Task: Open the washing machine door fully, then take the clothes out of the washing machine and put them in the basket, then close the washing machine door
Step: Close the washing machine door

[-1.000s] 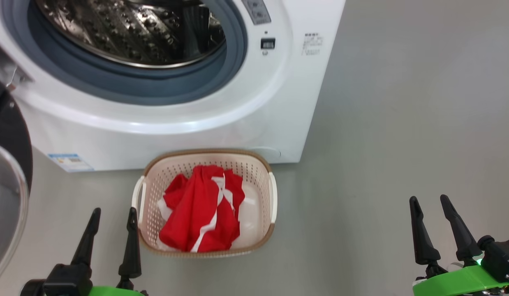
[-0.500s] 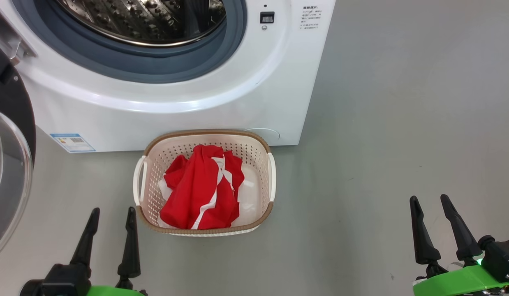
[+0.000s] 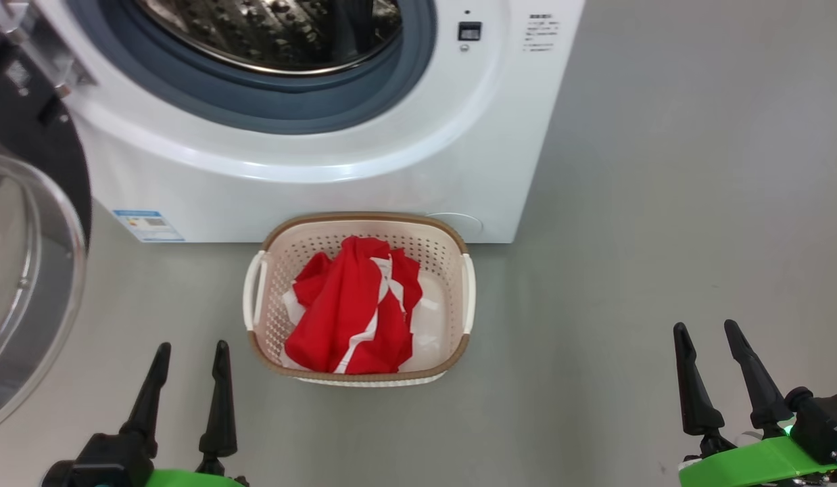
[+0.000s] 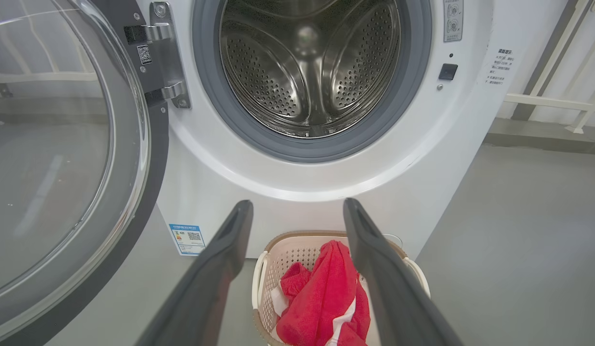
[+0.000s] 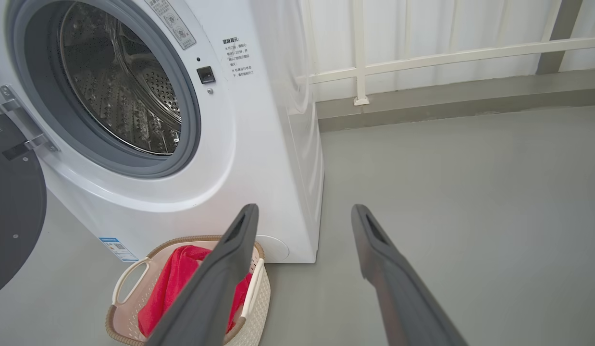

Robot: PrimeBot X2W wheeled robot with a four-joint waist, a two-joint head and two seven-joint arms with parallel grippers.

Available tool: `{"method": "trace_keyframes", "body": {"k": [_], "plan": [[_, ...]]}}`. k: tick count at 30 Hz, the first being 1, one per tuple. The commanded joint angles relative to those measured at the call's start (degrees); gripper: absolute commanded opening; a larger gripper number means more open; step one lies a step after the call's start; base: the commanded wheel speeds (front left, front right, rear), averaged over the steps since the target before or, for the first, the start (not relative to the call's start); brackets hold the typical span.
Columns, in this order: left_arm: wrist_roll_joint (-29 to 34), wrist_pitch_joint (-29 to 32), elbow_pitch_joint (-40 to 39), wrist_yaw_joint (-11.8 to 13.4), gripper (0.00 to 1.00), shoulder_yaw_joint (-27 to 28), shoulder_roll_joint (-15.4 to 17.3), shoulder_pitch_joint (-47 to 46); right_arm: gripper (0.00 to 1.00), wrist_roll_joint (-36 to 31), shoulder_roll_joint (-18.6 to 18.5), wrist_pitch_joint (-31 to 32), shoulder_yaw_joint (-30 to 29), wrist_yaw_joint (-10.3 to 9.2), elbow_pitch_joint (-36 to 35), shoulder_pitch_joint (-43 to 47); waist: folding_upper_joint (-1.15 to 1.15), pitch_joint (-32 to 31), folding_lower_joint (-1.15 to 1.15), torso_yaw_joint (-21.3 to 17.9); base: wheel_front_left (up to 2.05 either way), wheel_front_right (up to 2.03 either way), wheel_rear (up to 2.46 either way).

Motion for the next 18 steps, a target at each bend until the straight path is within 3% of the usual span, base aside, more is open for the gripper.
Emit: {"method": "trace_keyframes", "body": {"k": [1,18], "plan": [[-0.76,-0.29,-1.13,0.60,1.00,1.52,0.84,-1.05,1.00,-0.75,-0.87,-0.36,1.50,0.36,-1.28,-0.49,0.00,-0.66,0.00,1.66,0.00,0.00,0.00],[-6.40,-0.29,-1.21,4.71,1.00,-3.50,0.84,3.30,1.00,-0.39,-4.69,-0.36,5.56,0.36,-0.02,0.39,0.00,-3.77,0.00,17.29,0.00,0.00,0.00]]}}
